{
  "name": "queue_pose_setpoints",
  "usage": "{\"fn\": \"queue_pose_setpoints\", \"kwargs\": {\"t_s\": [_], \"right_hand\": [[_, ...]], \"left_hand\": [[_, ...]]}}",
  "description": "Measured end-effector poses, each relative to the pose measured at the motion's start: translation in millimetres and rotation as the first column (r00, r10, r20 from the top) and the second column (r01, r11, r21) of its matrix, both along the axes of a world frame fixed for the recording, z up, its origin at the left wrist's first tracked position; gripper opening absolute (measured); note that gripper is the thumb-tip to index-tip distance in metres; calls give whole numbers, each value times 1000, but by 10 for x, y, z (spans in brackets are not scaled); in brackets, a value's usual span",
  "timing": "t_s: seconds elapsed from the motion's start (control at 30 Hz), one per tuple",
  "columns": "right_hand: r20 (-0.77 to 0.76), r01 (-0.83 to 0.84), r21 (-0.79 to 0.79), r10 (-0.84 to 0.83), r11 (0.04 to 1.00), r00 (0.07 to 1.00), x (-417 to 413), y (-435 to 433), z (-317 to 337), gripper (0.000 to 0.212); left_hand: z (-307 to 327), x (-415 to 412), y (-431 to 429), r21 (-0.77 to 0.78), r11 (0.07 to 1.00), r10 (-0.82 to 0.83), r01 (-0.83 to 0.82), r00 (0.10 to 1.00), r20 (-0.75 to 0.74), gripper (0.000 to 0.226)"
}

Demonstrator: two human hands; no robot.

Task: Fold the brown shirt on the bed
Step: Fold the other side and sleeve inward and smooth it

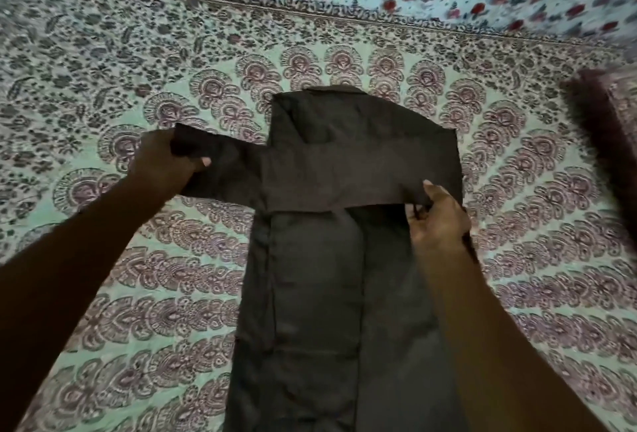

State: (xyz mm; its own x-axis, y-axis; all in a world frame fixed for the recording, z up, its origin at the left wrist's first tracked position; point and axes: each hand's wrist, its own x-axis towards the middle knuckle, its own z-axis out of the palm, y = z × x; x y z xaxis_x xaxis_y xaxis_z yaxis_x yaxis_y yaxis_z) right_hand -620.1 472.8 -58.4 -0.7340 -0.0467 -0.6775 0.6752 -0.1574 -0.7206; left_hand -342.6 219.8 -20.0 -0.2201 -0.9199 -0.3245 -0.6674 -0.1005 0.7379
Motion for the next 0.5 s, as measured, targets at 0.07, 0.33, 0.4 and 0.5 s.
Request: {"fn": "queue_pose_setpoints", "kwargs": {"t_s": [0.07,0.33,0.4,0.5], "right_hand": [[-7,-23,6,23,1000,1000,-44,-40,-42,20],[6,-85,6,85,996,996,152,-280,-298,17],[15,-79,-13,79,997,997,192,-288,-352,28],[18,-47,-35,48,998,999,221,-297,-387,32]], "left_hand": [[-139,47,-180,-96,994,-42,47,997,57,36],[-410,51,-585,-258,958,-27,124,938,347,59],[-480,12,-439,-283,940,-47,191,894,446,76],[-597,-48,-159,-398,838,-144,373,855,498,76]]}}
